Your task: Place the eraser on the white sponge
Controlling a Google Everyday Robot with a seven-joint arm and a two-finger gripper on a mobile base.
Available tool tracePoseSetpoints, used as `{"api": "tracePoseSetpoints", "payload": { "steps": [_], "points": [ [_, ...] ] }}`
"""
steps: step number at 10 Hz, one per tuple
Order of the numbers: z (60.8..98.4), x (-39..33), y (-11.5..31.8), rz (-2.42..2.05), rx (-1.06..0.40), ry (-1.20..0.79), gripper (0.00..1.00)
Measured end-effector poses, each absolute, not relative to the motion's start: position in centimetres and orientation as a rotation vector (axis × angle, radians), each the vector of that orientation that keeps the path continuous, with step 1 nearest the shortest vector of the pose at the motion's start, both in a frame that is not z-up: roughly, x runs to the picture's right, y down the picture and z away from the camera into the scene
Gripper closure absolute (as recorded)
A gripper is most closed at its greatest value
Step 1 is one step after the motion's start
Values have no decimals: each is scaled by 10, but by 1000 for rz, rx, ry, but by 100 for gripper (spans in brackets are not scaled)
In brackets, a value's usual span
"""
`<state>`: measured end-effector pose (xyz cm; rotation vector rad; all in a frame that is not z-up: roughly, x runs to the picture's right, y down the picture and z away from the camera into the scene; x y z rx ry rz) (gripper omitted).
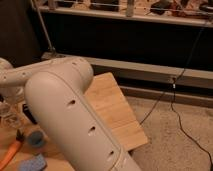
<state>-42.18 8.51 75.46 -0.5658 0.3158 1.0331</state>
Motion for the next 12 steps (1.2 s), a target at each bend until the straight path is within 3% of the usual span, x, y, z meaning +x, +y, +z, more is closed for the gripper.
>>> {"api": "tracePoseSetpoints", "payload": {
  "steps": [3, 4, 7, 8, 12],
  "points": [
    [759, -427, 105, 999, -615, 336, 36],
    [760, -429, 108, 985, -620, 334, 41],
    [765, -433, 114, 950, -616, 324, 71],
    [767, -432, 114, 945, -606, 324, 77],
    [768, -416, 107, 947, -541, 348, 80]
  ]
}}
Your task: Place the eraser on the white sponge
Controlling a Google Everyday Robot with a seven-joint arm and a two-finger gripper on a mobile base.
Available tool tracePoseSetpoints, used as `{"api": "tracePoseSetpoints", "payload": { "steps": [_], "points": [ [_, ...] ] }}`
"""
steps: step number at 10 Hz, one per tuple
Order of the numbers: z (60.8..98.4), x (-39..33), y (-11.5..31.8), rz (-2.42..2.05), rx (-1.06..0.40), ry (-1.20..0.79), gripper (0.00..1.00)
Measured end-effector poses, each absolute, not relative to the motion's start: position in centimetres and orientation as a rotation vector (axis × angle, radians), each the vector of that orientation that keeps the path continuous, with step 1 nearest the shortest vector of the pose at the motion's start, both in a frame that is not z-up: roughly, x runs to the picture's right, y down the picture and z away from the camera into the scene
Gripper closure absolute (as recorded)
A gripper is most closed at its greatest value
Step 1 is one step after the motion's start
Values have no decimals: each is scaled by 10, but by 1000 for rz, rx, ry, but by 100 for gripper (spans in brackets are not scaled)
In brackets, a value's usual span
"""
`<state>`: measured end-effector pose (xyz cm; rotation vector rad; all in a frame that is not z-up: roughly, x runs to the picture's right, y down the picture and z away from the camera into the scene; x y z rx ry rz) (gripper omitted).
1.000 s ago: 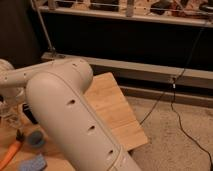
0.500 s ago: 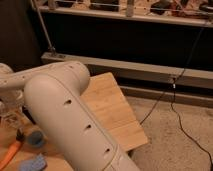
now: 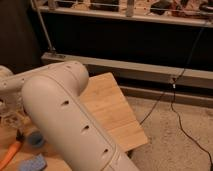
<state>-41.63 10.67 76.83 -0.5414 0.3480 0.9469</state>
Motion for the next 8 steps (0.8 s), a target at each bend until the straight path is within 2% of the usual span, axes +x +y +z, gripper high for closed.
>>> {"api": "tracePoseSetpoints", "payload": {
  "steps": [5, 8],
  "points": [
    [700, -367, 61, 944, -507, 299, 80],
    [667, -334, 60, 913, -553, 274, 80]
  ]
}}
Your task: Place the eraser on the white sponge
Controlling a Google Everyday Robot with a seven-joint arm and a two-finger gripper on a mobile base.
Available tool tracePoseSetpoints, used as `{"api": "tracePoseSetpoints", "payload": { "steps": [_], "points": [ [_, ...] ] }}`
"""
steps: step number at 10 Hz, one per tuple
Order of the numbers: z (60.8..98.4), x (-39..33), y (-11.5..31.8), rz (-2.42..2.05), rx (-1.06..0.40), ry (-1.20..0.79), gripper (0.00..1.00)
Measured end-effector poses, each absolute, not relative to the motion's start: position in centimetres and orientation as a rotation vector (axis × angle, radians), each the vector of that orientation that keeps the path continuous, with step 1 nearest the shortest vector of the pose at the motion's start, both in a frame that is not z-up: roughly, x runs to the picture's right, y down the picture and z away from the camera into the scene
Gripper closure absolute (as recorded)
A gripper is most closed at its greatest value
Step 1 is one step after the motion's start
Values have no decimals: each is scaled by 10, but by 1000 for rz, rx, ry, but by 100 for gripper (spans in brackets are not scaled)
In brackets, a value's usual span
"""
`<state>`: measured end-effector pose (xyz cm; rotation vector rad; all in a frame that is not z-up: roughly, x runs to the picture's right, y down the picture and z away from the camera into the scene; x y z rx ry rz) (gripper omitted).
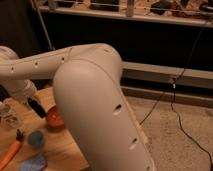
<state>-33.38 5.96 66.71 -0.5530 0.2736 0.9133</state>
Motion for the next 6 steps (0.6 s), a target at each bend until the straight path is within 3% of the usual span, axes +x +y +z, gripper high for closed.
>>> {"api": "tracePoseSetpoints", "payload": {
  "steps": [6],
  "points": [
    [604, -300, 108, 670, -658, 192, 80]
  ]
}}
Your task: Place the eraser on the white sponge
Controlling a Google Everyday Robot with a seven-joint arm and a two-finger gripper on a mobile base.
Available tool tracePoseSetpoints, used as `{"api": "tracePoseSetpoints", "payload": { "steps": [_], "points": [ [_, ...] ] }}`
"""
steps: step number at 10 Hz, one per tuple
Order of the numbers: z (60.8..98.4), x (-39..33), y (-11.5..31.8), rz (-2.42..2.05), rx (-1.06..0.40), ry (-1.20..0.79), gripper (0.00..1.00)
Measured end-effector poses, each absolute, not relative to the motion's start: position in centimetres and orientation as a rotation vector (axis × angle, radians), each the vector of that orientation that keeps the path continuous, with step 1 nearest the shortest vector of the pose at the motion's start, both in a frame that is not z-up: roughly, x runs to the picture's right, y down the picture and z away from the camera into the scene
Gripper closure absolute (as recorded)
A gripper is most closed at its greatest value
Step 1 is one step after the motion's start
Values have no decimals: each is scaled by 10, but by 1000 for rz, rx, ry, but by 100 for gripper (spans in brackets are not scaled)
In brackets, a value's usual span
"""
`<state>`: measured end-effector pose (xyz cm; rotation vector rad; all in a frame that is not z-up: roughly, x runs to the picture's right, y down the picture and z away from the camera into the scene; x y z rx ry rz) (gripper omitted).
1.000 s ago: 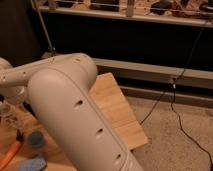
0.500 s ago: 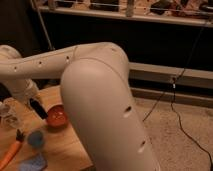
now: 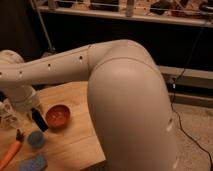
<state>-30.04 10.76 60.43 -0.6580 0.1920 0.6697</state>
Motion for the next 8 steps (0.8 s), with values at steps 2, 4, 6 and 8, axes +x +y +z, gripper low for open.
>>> {"api": "tracePoseSetpoints", "payload": {
  "steps": [2, 4, 6, 8],
  "points": [
    [591, -293, 118, 637, -669, 177, 80],
    [580, -285, 133, 602, -683, 169, 80],
    [569, -281, 155, 547, -698, 165, 80],
    [561, -280, 174, 496, -702, 157, 80]
  ]
}}
